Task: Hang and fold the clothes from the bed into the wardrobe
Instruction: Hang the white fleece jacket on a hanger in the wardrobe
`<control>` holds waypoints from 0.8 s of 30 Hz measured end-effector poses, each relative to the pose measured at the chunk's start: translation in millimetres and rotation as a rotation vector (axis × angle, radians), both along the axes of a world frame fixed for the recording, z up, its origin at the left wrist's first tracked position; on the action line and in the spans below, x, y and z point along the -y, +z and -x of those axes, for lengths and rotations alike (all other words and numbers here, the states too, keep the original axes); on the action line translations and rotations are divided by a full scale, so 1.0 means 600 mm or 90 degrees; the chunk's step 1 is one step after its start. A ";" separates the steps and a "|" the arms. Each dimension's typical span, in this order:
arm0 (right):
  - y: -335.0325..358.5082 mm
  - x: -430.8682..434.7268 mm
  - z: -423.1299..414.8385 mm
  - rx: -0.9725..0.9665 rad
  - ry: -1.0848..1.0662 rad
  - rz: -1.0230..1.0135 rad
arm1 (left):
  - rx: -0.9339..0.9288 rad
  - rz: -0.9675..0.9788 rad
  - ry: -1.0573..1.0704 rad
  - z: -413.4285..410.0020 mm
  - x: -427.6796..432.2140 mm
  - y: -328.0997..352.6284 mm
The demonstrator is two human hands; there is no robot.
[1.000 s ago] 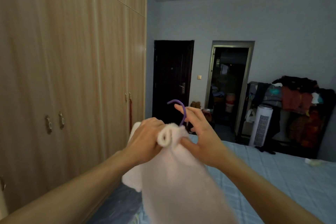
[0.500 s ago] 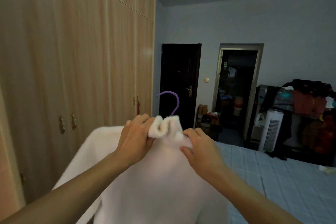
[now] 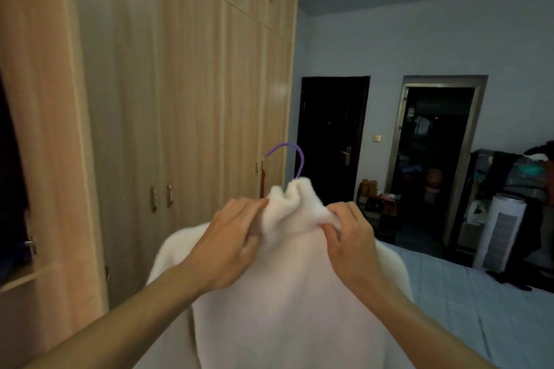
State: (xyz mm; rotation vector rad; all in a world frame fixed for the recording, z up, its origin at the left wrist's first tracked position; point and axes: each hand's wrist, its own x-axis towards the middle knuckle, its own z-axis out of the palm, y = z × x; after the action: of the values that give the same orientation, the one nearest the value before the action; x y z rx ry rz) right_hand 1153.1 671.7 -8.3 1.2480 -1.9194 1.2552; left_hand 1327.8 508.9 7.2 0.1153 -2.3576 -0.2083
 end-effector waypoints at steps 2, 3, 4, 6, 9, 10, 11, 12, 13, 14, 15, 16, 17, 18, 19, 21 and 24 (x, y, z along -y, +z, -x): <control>0.005 0.002 -0.003 -0.011 0.008 0.015 | -0.023 0.026 0.025 -0.014 0.014 0.002; 0.006 0.003 -0.005 -0.015 0.009 0.020 | -0.030 0.030 0.044 -0.020 0.020 0.005; 0.008 0.004 -0.007 -0.016 0.008 0.025 | -0.036 0.033 0.062 -0.025 0.026 0.006; 0.008 0.006 -0.014 -0.012 0.002 0.027 | -0.037 0.036 0.090 -0.032 0.034 0.009; 0.003 0.007 -0.026 -0.001 0.001 0.021 | -0.038 0.045 0.094 -0.041 0.040 0.007; -0.001 0.007 -0.029 0.000 0.003 0.020 | -0.040 0.060 0.092 -0.045 0.040 0.005; -0.004 0.007 -0.033 -0.002 0.002 0.019 | -0.045 0.077 0.089 -0.048 0.040 0.001; -0.007 0.008 -0.036 -0.006 0.000 0.019 | -0.053 0.091 0.088 -0.051 0.042 -0.003; -0.008 0.008 -0.038 -0.015 -0.003 0.019 | -0.065 0.099 0.089 -0.055 0.043 -0.006; -0.009 0.008 -0.041 -0.027 -0.005 0.019 | -0.079 0.105 0.091 -0.058 0.044 -0.008; -0.007 0.008 -0.044 -0.042 -0.008 0.018 | -0.098 0.113 0.091 -0.061 0.047 -0.010; -0.005 0.009 -0.047 -0.066 -0.016 0.014 | -0.120 0.124 0.091 -0.065 0.051 -0.012; -0.002 0.010 -0.051 -0.104 -0.029 0.011 | -0.139 0.132 0.090 -0.070 0.055 -0.014; 0.001 0.013 -0.055 -0.151 -0.046 0.009 | -0.156 0.136 0.088 -0.075 0.059 -0.016; 0.002 0.015 -0.058 -0.196 -0.062 0.010 | -0.174 0.139 0.084 -0.080 0.063 -0.018; 0.005 0.022 -0.065 -0.250 -0.083 0.022 | -0.217 0.144 0.085 -0.091 0.066 -0.018; 0.013 0.031 -0.078 -0.248 -0.073 0.049 | -0.267 0.162 0.107 -0.111 0.064 -0.013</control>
State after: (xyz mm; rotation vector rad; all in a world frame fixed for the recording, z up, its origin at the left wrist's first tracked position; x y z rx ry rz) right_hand 1199.7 653.2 -0.8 1.2202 -1.6211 0.9387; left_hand 1394.5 470.6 -0.7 0.1306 -1.9255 0.1392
